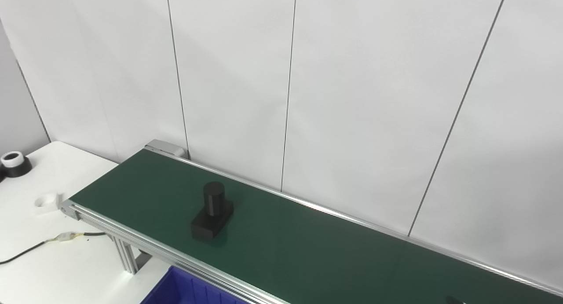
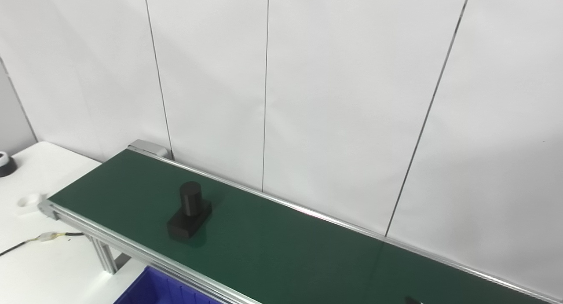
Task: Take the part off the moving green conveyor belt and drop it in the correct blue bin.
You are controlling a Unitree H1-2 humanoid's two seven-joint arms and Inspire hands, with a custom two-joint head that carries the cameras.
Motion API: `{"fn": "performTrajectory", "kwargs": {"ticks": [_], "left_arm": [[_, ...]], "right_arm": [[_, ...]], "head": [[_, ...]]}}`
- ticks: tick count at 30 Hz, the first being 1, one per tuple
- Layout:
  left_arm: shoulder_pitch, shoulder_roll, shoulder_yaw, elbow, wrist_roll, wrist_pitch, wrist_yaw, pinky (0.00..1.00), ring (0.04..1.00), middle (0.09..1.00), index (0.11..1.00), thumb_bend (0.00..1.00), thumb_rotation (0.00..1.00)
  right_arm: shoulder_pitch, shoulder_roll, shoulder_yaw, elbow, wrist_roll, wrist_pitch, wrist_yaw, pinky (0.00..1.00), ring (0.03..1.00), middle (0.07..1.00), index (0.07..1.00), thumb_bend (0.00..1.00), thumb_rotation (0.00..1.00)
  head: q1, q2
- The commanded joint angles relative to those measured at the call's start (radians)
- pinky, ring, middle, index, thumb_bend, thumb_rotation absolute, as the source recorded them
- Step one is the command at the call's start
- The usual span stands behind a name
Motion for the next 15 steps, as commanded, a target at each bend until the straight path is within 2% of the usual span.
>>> {"fn": "performTrajectory", "kwargs": {"ticks": [1, 8, 12, 15], "left_arm": [[-0.011, -0.008, -0.007, -0.024, 0.006, -0.039, -0.004, 0.68, 0.733, 0.775, 0.821, 0.97, 0.44], [-0.006, -0.006, -0.01, -0.035, 0.01, -0.04, -0.001, 0.67, 0.736, 0.78, 0.822, 0.97, 0.45], [-0.004, -0.005, -0.012, -0.039, 0.015, -0.039, 0.004, 0.67, 0.732, 0.779, 0.824, 0.98, 0.46], [0.0, -0.004, -0.015, -0.044, 0.018, -0.039, 0.008, 0.67, 0.73, 0.779, 0.825, 0.98, 0.47]], "right_arm": [[-0.044, 0.006, 0.004, -0.04, -0.014, 0.031, 0.006, 0.63, 0.752, 0.814, 0.879, 0.49, 0.29], [-0.118, 0.015, 0.017, -0.036, -0.046, 0.097, 0.019, 0.67, 0.788, 0.843, 0.898, 0.5, 0.37], [-0.169, 0.019, 0.023, -0.023, -0.037, 0.126, 0.029, 0.7, 0.818, 0.861, 0.904, 0.5, 0.36], [-0.209, 0.019, 0.028, -0.003, -0.033, 0.134, 0.037, 0.72, 0.827, 0.864, 0.901, 0.5, 0.39]], "head": [[0.0, 0.002], [-0.007, 0.011], [-0.008, 0.014], [-0.009, 0.02]]}}
